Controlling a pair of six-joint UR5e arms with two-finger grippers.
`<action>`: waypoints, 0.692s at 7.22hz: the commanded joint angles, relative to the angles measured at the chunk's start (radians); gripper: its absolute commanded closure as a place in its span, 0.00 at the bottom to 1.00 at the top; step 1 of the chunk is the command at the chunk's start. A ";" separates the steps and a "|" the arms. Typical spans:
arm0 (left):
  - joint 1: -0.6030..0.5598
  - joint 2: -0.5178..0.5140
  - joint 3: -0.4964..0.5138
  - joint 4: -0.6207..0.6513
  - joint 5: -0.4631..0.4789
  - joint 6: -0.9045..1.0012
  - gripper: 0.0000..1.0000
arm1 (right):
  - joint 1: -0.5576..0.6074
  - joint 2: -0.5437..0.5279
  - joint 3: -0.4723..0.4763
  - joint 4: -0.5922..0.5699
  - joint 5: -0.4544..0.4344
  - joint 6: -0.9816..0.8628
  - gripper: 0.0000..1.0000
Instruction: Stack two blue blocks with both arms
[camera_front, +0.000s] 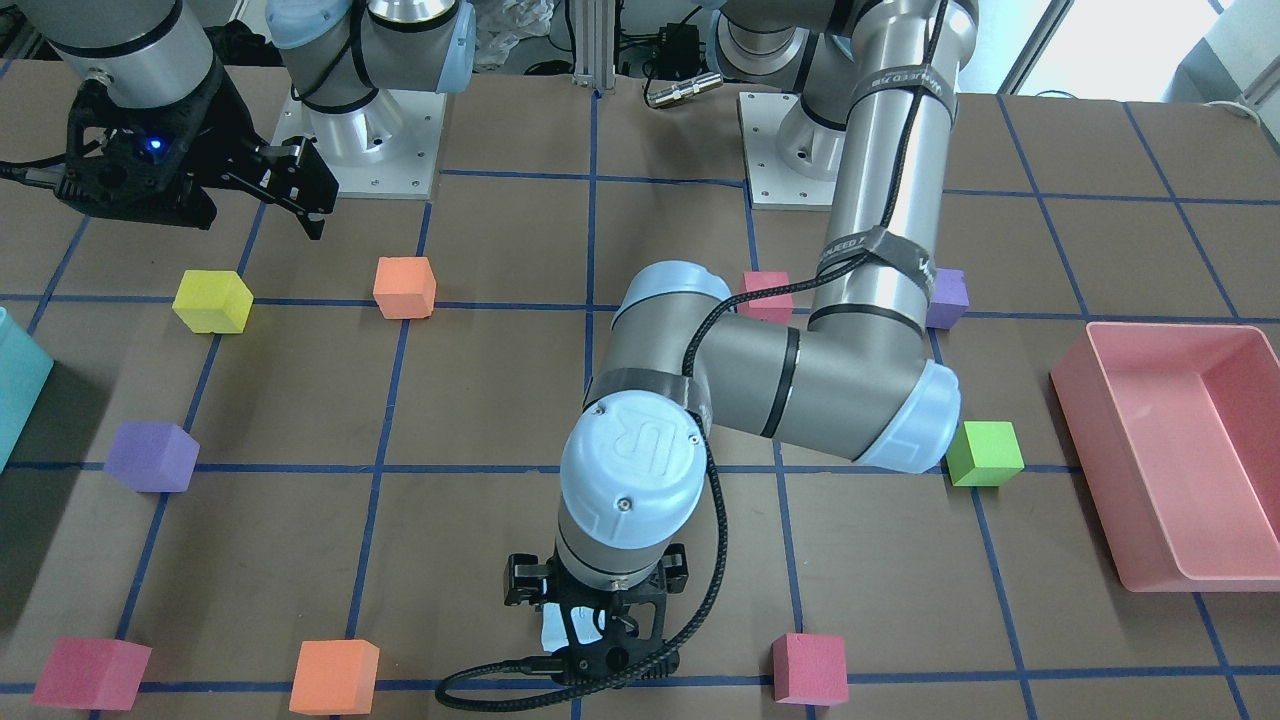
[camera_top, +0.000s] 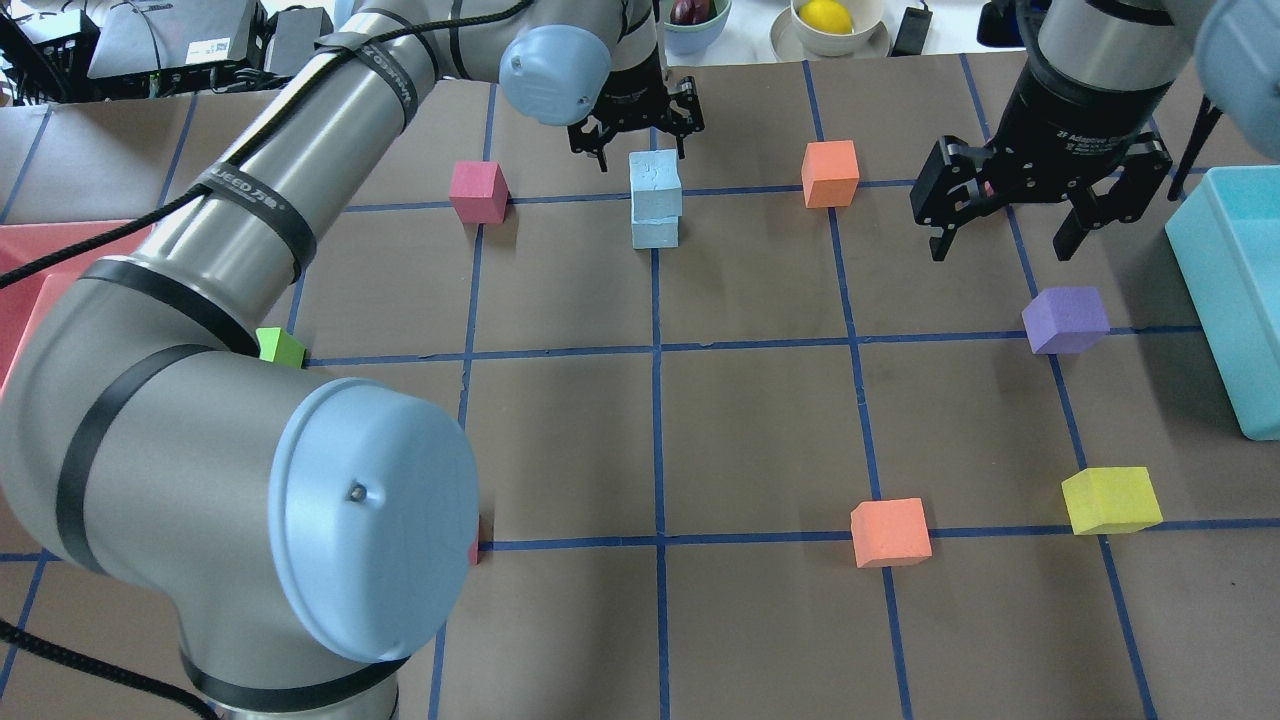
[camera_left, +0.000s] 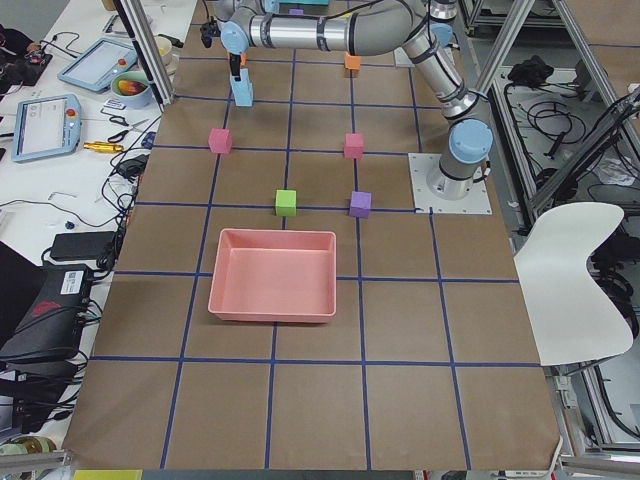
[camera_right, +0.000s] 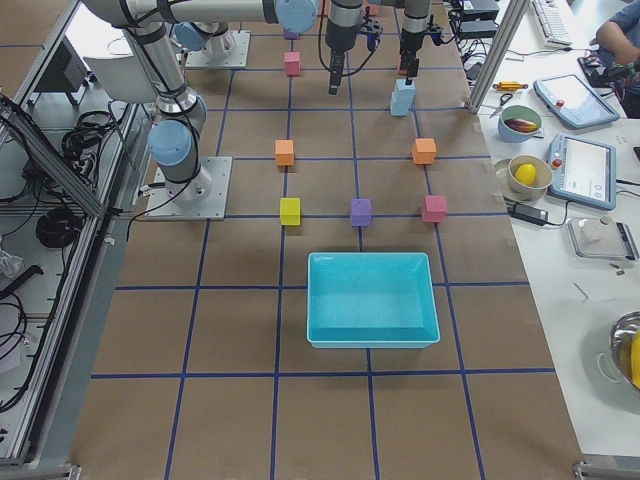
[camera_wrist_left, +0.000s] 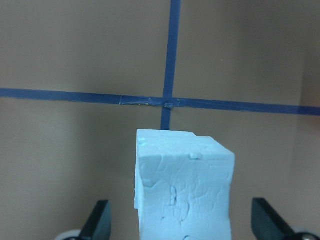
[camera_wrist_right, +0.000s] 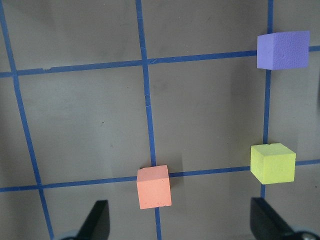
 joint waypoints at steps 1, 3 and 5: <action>0.068 0.152 -0.003 -0.196 0.010 0.168 0.00 | 0.000 0.005 0.001 -0.001 0.001 0.002 0.00; 0.178 0.343 -0.067 -0.423 0.010 0.338 0.06 | 0.000 0.007 -0.001 -0.001 0.001 0.004 0.00; 0.225 0.565 -0.245 -0.506 0.102 0.346 0.06 | 0.002 0.005 -0.001 0.002 0.003 0.002 0.00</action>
